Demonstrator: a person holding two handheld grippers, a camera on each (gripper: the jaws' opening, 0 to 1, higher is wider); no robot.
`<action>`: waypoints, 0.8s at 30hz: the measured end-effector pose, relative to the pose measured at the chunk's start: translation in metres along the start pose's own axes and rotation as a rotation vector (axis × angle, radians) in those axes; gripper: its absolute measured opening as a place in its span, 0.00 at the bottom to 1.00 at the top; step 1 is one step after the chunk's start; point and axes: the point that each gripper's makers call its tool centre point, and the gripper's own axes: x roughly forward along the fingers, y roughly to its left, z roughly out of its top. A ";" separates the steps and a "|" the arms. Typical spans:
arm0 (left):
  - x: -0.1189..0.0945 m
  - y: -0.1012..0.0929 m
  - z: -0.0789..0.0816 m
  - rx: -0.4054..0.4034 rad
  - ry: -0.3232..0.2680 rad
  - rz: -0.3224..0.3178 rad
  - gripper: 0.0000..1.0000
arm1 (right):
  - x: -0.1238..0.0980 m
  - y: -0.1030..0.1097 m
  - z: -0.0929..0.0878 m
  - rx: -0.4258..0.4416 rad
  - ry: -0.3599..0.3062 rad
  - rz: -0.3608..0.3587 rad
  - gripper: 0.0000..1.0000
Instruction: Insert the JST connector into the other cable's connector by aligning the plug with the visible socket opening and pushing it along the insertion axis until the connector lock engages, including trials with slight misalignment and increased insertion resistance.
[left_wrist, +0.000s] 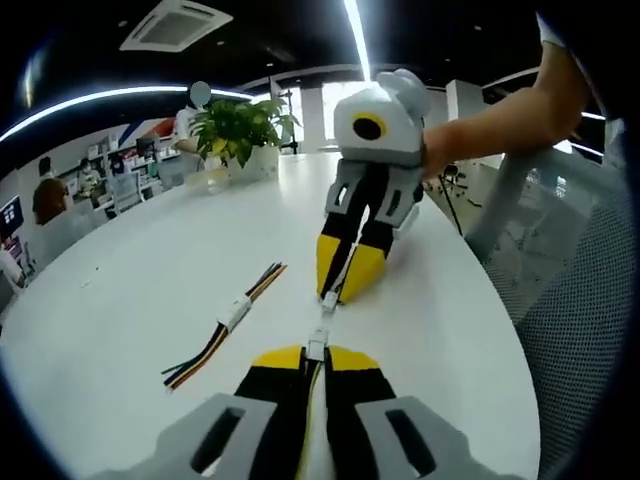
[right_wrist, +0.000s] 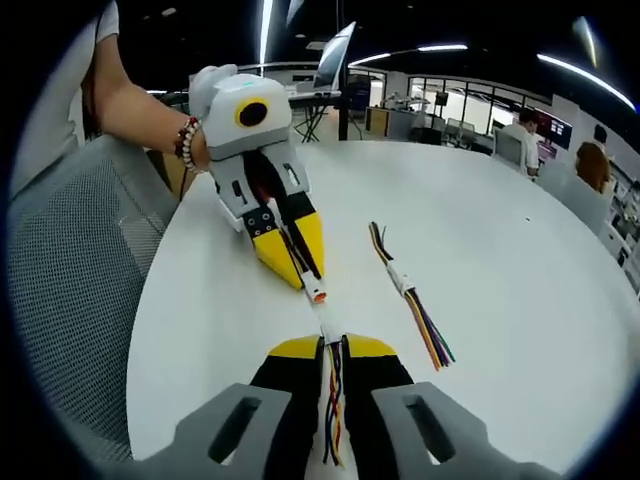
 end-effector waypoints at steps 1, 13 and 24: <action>-0.001 0.001 0.000 0.007 0.004 0.003 0.00 | 0.000 0.001 0.002 -0.006 -0.002 0.002 0.05; -0.003 0.000 0.004 0.074 0.034 0.000 0.00 | 0.001 0.002 0.018 -0.090 -0.005 -0.015 0.05; -0.002 -0.004 0.006 0.100 0.041 -0.013 0.00 | 0.006 0.006 0.018 -0.131 0.026 -0.002 0.05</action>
